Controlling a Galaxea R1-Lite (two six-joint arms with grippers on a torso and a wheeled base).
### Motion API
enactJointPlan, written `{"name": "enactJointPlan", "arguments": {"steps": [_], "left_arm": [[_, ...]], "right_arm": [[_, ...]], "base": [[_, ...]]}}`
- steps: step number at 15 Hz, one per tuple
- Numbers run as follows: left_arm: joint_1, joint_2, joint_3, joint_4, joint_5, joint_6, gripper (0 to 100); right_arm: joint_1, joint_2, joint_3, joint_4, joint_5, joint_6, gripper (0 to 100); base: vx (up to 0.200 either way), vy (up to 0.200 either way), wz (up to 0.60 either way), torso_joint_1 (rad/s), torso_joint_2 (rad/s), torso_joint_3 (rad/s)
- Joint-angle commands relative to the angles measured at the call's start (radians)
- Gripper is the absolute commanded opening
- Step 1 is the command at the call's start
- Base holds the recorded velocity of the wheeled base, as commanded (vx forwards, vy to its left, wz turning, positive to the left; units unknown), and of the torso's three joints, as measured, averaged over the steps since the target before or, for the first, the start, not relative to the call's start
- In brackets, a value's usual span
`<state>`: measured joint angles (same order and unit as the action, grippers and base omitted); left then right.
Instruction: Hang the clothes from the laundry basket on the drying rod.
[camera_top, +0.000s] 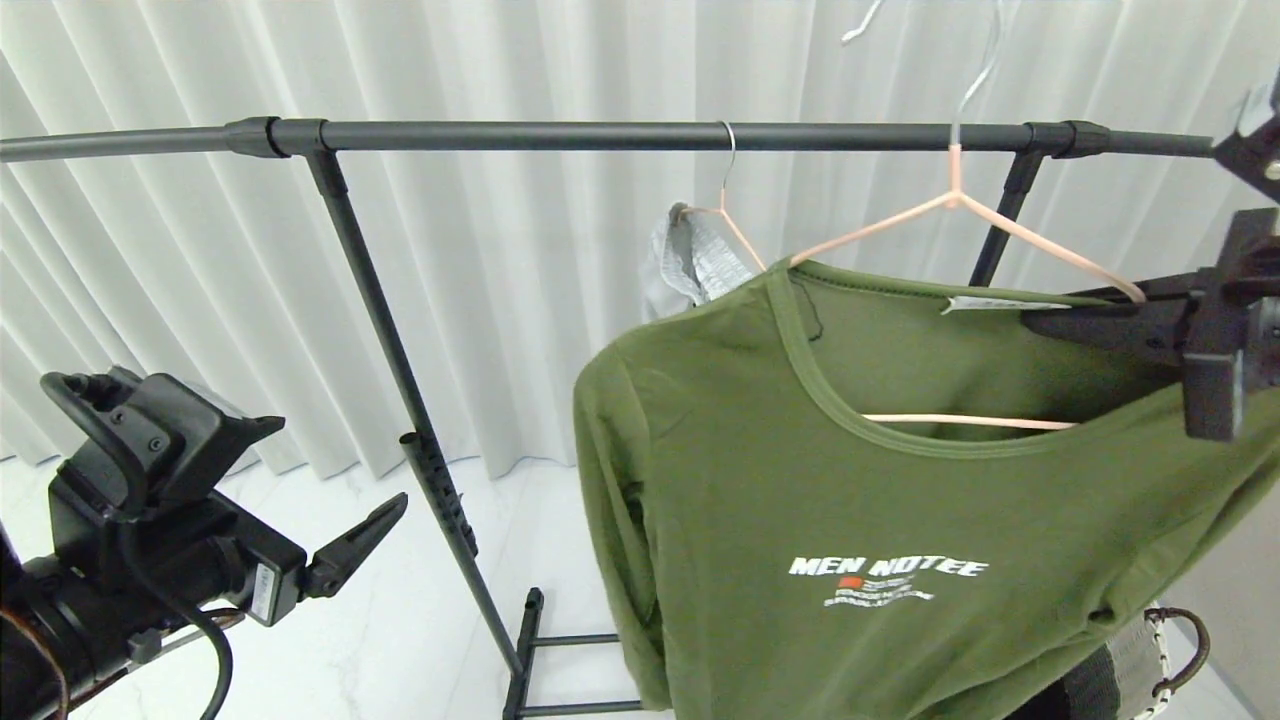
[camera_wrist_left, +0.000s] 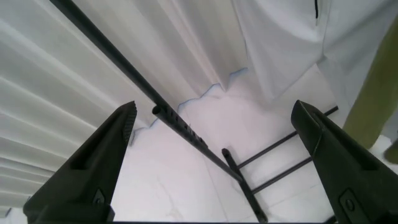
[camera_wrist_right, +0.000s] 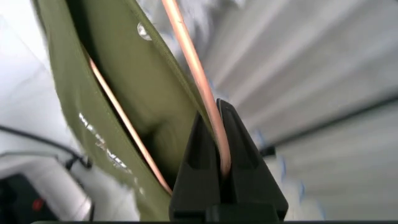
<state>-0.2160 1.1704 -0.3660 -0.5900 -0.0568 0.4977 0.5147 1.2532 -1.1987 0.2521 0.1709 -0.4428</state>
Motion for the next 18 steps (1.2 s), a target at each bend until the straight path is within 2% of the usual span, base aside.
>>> {"name": "enactJointPlan", "arguments": {"steps": [1, 3, 5, 10, 14, 18], "left_arm": [[0.003, 0.003, -0.001, -0.001, 0.002, 0.002, 100], [0.003, 0.008, 0.001, -0.001, 0.002, 0.004, 100], [0.006, 0.017, 0.001, -0.001, 0.009, 0.004, 100], [0.007, 0.029, 0.001, -0.001, 0.017, 0.025, 100], [0.007, 0.043, -0.001, -0.001, 0.017, 0.027, 100], [0.007, 0.043, -0.004, -0.001, 0.02, 0.027, 100]], "right_arm": [[-0.073, -0.123, 0.028, 0.088, -0.016, 0.009, 0], [-0.186, -0.21, 0.031, 0.234, -0.016, 0.01, 0], [-0.303, -0.261, 0.033, 0.325, -0.014, 0.01, 0], [-0.564, -0.29, 0.033, 0.447, -0.025, 0.01, 0], [-0.628, -0.27, 0.034, 0.449, -0.106, 0.026, 0], [-0.625, -0.224, 0.031, 0.392, -0.108, 0.134, 0]], "base": [[0.0, 0.0, 0.0, 0.0, 0.0, 0.0], [0.0, 0.0, 0.0, 0.0, 0.0, 0.0], [0.0, 0.0, 0.0, 0.0, 0.0, 0.0], [0.0, 0.0, 0.0, 0.0, 0.0, 0.0], [0.0, 0.0, 0.0, 0.0, 0.0, 0.0], [0.0, 0.0, 0.0, 0.0, 0.0, 0.0]]}}
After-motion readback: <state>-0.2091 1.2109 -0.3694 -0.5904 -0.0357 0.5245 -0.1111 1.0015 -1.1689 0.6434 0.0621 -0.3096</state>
